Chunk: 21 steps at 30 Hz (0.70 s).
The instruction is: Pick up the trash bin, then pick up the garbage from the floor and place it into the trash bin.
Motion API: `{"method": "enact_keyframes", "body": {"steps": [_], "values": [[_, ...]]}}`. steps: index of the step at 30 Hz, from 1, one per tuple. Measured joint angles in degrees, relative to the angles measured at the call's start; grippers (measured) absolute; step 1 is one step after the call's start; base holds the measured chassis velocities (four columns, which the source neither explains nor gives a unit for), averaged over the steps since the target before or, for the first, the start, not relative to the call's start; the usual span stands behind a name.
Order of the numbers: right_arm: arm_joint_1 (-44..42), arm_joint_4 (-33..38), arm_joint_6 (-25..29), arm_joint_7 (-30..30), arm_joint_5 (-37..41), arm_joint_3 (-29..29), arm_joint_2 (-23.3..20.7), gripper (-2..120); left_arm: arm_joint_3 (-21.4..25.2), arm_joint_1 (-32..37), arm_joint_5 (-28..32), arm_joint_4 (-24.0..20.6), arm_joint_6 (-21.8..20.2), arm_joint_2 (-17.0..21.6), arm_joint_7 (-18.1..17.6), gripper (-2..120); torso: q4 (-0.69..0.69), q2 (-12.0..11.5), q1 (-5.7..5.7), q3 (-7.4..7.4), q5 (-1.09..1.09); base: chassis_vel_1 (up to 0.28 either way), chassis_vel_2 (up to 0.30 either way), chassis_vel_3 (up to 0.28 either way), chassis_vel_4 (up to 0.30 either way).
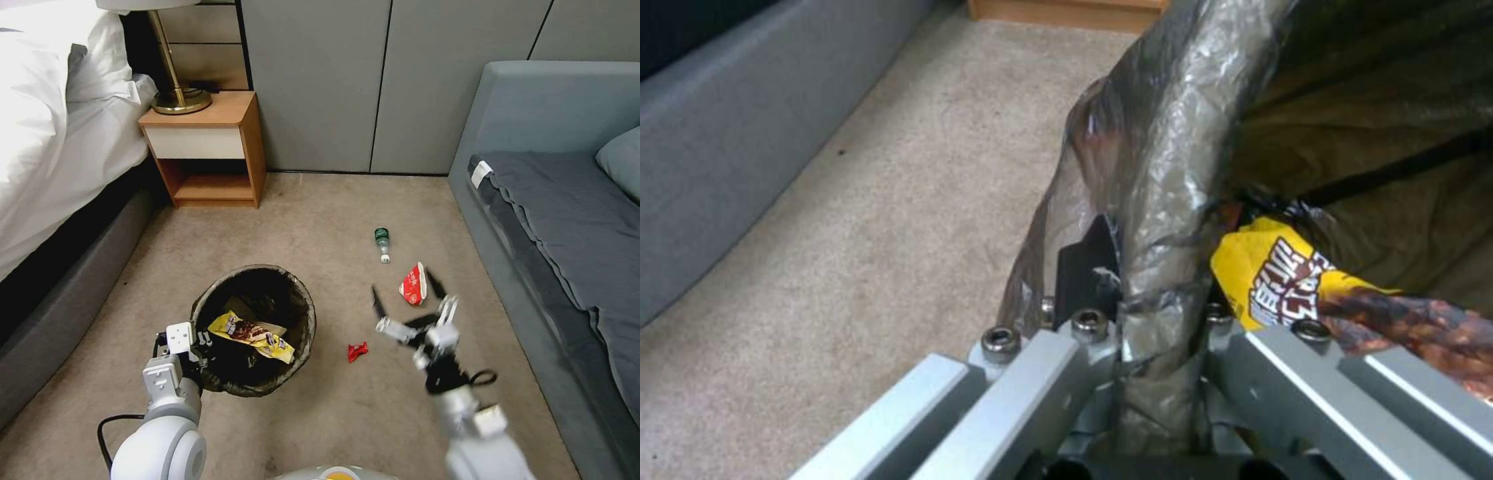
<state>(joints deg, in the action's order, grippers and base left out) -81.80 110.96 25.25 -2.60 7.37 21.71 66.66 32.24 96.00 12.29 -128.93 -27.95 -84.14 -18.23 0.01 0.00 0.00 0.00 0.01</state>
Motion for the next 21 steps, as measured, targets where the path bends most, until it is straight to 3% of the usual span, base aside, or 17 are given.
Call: {"method": "enact_keyframes", "body": {"steps": [3, 4, 7, 9, 10, 15, 21], "values": [[8.72, -9.19, 0.52, -11.31, 0.59, -0.70, -7.52, 100, 0.00, 0.06, 0.01, 0.00, 0.10, -0.12, -0.02, 0, 0.00, 0.00, 0.00, 0.00, -0.02, 0.000, 0.000, 0.000, 0.000], [8.72, -9.19, 0.52, -11.31, 0.59, -0.70, -7.52, 100, 0.00, 0.06, 0.01, 0.00, 0.10, -0.12, -0.02, 0, 0.00, 0.00, 0.00, 0.00, -0.02, 0.000, 0.000, 0.000, 0.000], [17.21, -18.36, 0.21, -26.01, 0.56, -5.27, -10.90, 100, -0.19, 0.02, -0.09, 0.01, 0.20, -0.37, -0.02, 0, 0.01, -0.01, 0.00, 0.01, 0.00, 0.000, 0.000, 0.000, 0.000], [17.77, -18.99, 0.14, -27.18, 0.54, -5.63, -10.99, 100, -0.21, 0.02, -0.10, 0.01, 0.20, -0.38, -0.02, 0, 0.01, -0.01, 0.00, 0.01, 0.00, 0.000, 0.000, 0.000, 0.000], [21.50, -23.10, -0.12, -34.51, -0.57, -7.58, -11.13, 100, -0.41, -0.09, -0.30, 0.07, 0.20, -0.46, -0.02, 0, 0.00, -0.01, 0.00, 0.01, 0.01, 0.000, 0.000, 0.000, 0.000], [26.16, -30.65, -0.61, -46.30, -6.39, -9.62, -9.35, 100, -0.90, -0.18, -1.06, 0.40, 0.19, -0.85, -0.01, 0, -0.01, -0.01, 0.00, 0.01, 0.00, 0.000, 0.000, 0.000, 0.000], [28.83, -39.73, 2.28, -52.41, -12.70, -11.93, -7.38, 100, -1.13, -0.08, -1.57, 0.53, 0.13, -0.94, 0.00, 0, -0.02, -0.01, 0.00, 0.00, -0.02, 0.000, 0.000, 0.000, 0.000]]}}
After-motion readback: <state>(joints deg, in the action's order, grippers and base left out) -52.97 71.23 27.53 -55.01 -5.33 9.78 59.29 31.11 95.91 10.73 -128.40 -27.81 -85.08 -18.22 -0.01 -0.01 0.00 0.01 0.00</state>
